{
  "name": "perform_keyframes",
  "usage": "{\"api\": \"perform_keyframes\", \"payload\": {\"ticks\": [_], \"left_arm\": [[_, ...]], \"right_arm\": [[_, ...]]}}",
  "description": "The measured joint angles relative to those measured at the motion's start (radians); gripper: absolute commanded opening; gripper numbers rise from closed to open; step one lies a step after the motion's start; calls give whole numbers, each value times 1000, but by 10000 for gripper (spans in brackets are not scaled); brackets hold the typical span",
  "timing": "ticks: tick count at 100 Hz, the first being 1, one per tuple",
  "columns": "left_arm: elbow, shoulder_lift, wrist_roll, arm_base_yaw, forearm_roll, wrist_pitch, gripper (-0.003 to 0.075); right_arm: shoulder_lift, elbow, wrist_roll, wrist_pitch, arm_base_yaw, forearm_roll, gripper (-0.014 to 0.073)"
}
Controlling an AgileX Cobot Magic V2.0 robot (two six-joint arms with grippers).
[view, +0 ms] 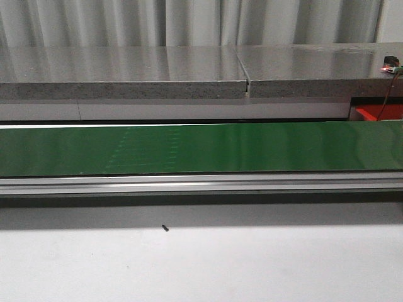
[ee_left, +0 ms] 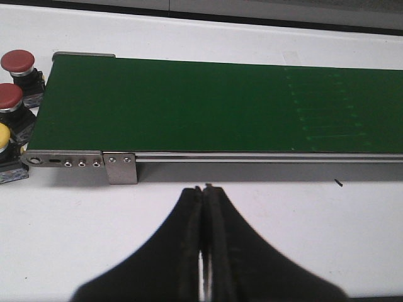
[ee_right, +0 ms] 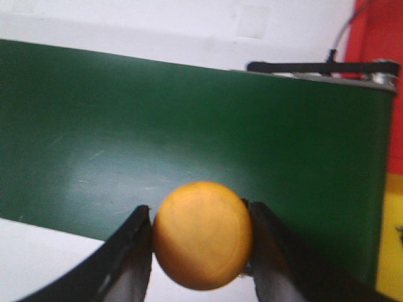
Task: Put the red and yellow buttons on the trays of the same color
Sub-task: 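Carry the yellow button into the yellow tray and open the right gripper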
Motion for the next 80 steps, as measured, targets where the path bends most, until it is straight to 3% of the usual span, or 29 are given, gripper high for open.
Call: {"api": "perform_keyframes", "payload": {"ticks": [23,41,80], "left_arm": [[0,0,0,0,0,0,-20],[0,0,0,0,0,0,-20],[0,0,0,0,0,0,-20]], "right_arm": [[-40,72,0,-33,-206,29,90],[-47,117,0,-139,-334,41,90],[-12,310,0,-327,-375,101,90]]}}
